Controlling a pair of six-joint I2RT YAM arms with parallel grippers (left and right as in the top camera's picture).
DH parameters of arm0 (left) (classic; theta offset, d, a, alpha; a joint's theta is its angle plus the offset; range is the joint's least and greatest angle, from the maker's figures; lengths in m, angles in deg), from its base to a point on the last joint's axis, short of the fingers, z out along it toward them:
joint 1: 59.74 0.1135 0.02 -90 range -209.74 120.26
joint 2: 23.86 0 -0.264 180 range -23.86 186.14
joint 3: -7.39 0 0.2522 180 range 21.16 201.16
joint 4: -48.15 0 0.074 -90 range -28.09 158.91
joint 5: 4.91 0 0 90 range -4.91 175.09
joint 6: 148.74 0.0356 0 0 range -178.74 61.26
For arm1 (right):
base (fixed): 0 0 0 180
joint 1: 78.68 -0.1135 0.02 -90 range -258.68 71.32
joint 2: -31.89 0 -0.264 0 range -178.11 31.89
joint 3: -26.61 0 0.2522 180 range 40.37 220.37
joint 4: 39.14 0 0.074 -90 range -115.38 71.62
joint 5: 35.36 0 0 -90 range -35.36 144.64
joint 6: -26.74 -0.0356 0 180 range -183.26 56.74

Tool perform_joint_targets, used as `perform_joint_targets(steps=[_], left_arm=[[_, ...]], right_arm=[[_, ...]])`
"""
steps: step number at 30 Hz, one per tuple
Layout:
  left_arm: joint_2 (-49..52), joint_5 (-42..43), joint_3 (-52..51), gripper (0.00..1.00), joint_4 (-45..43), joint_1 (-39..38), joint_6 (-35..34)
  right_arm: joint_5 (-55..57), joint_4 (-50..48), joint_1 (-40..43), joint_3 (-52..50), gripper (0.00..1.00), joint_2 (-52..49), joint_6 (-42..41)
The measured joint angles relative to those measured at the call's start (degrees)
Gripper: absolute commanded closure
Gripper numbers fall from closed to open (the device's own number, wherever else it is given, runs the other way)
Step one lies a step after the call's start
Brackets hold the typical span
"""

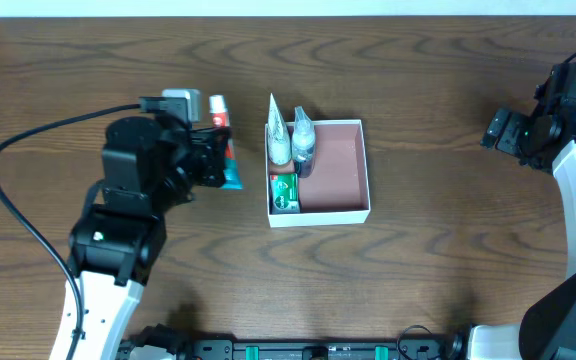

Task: Pack container
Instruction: 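Carry the toothpaste tube into the box and lower it upright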

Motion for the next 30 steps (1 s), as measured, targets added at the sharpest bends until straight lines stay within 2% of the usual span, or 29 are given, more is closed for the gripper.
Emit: perform_joint_targets(steps=[6,12,19,30], left_arm=[[2.91,-0.59,0.0,0.91,-6.03,-8.59,-3.87],[11.3,-7.13,0.0,0.92,-9.99,-17.55,-5.22],[20.72,-18.97,0.0,0.94,-14.58,-25.9,-5.92],[25.9,-40.3,0.0,0.94,-17.81,-34.56,-4.13]], right_arm=[[0.0,0.0,0.0,0.0,0.01,0.0,0.0],[0.0,-0.02,0.0,-0.02,0.01,0.0,0.0],[0.0,-0.02,0.0,-0.02,0.01,0.0,0.0],[0.0,-0.02,0.0,-0.02,0.01,0.0,0.0]])
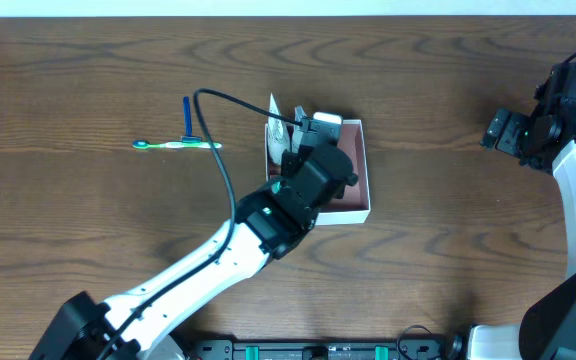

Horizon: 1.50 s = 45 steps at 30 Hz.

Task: Pack container
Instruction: 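Carry the toothpaste tube into the box and lower it upright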

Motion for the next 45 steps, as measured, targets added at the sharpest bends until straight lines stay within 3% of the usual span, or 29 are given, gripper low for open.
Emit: perform_joint_targets(steps=[9,39,45], left_arm=[[6.16,-4.85,0.0,0.95,-4.13,-0.74,0.55],[15.06,-6.27,0.0,0.93,-6.51,-3.02,-0.83],[15.06,-6.88,0.0,0.85,-6.6,-3.02,-0.85]], right_arm=[[0.0,0.0,0.0,-0.02,0.01,0.0,0.0],[0.0,0.02,0.0,-0.02,0.01,0.0,0.0],[0.0,0.02,0.0,-0.02,0.01,0.0,0.0]])
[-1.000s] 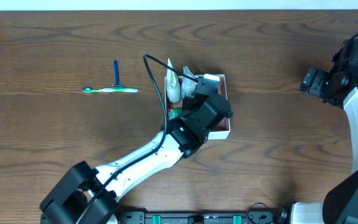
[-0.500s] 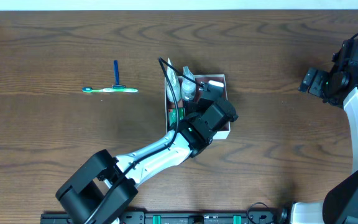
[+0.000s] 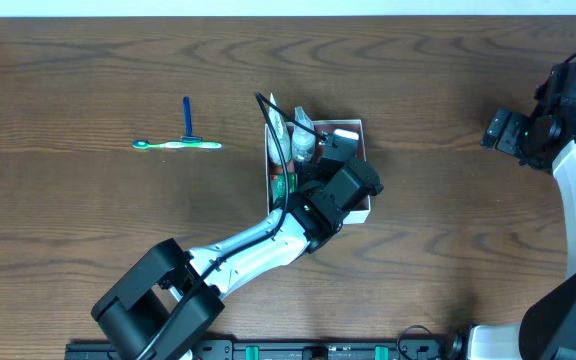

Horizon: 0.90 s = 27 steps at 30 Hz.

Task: Pack container
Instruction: 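Carry the toothpaste tube into the box and lower it upright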

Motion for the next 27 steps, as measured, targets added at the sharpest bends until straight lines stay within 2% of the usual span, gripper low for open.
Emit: perform_joint_targets(steps=[27], left_arm=[[0.0,-0.5,0.0,0.83,-1.01,0.98,0.0]], right_arm=[[0.0,0.0,0.0,0.0,0.01,0.0,0.0]])
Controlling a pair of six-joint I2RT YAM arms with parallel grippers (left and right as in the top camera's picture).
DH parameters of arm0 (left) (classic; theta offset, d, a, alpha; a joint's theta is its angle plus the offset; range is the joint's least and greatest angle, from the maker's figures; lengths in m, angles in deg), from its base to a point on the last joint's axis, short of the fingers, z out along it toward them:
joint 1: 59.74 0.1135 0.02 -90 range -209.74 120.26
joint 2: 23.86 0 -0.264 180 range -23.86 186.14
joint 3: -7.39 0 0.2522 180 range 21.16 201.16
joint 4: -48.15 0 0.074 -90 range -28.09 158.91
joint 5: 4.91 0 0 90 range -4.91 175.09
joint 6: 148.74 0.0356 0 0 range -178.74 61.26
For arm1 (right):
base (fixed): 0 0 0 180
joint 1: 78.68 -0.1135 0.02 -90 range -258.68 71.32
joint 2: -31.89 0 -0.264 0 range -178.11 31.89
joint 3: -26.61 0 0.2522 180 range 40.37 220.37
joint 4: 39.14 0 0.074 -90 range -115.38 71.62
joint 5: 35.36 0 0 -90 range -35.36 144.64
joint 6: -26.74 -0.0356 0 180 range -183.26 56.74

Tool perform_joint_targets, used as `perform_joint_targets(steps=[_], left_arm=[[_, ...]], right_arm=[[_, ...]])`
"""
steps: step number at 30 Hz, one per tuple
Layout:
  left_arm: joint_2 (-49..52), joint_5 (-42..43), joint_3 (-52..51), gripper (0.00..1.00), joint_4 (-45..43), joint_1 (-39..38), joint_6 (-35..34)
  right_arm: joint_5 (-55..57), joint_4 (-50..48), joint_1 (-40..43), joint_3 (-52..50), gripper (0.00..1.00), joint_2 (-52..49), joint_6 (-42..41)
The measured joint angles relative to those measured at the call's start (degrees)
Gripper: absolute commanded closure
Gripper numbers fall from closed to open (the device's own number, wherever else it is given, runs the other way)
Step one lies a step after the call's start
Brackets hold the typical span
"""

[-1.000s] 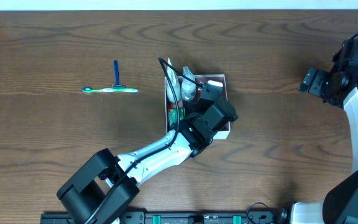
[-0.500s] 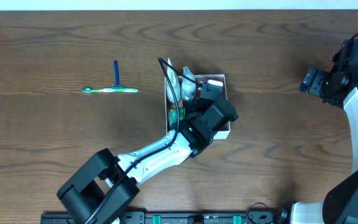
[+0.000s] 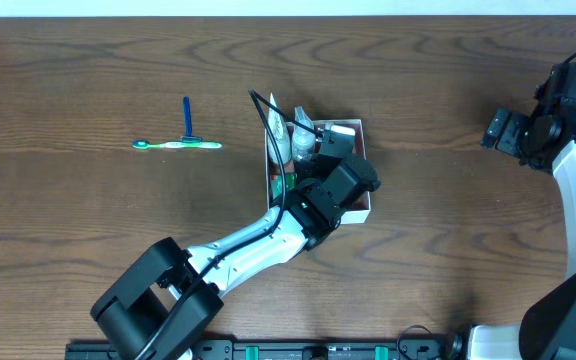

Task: Pack container
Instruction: 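Carry the toothpaste tube into the box and lower it upright, then release the tube and withdraw the left gripper from the box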

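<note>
The white box with a pink floor stands at the table's middle. Two pale bottles and a green packet fill its left side. My left arm reaches over the box, and its wrist covers the box's right half. The left fingers and anything between them are hidden under the wrist. A green toothbrush and a blue razor lie on the table at the left. At the far right edge, my right gripper hangs away from everything; I cannot make out how its fingers stand.
The left arm's black cable loops over the box's left wall. The right arm's white link runs down the right edge. Dark wooden table lies all around the box.
The left wrist has shifted slightly to the left over the box. The toothbrush, razor, box and right arm stand as before.
First my left gripper was left of the box at a red, white and teal tube. Then the arm was over the box, the tube was gone from the table, and a toothbrush and razor showed there. Later the wrist hung over the box's right half, where it remains.
</note>
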Motion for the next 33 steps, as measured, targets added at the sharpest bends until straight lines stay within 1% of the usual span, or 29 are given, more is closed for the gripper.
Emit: perform_joint_targets(steps=[10,14,16,18,21,25,26,29,30,31,32,33], left_arm=[[0.0,-0.39,0.0,0.83,-0.66,0.0,0.28],[-0.39,-0.39,0.0,0.83,-2.67,0.0,3.08],[-2.12,-0.37,0.0,0.83,-2.89,0.0,5.09],[-5.57,-0.37,0.0,0.83,-2.84,-0.02,6.88],[-13.94,-0.39,0.0,0.83,-2.43,-0.57,9.75],[-26.88,-2.12,0.48,0.83,1.81,-1.79,12.37],[-29.9,-3.5,0.72,0.78,3.63,-1.77,12.72],[-36.7,-8.79,1.07,0.76,8.9,-0.11,13.7],[-38.16,-10.67,1.2,0.76,10.82,1.22,13.77],[-39.19,-12.52,1.25,0.72,12.66,2.93,13.7],[-39.78,-14.27,1.29,0.69,14.62,4.09,13.4],[-39.87,-15.58,1.33,0.66,16.55,7.48,12.37]], right_arm=[[0.0,0.0,0.0,0.0,0.01,0.0,0.0],[0.0,0.02,0.0,0.0,0.01,0.0,0.0],[0.0,0.02,0.0,0.0,0.01,0.0,0.0],[0.02,0.02,0.0,0.0,0.01,0.0,0.0],[0.0,0.04,0.0,0.0,0.01,0.0,0.0],[0.0,0.02,0.0,0.0,0.01,0.0,-0.02],[0.02,0.02,0.0,0.0,0.01,0.0,0.0],[0.02,0.02,0.0,0.0,0.01,0.0,-0.02],[0.0,0.04,0.0,0.0,0.01,0.0,-0.02],[0.0,0.04,0.0,0.0,0.01,0.0,-0.02],[0.0,0.0,0.0,0.0,0.01,0.0,-0.02],[0.0,0.0,0.0,0.0,0.01,0.0,-0.02]])
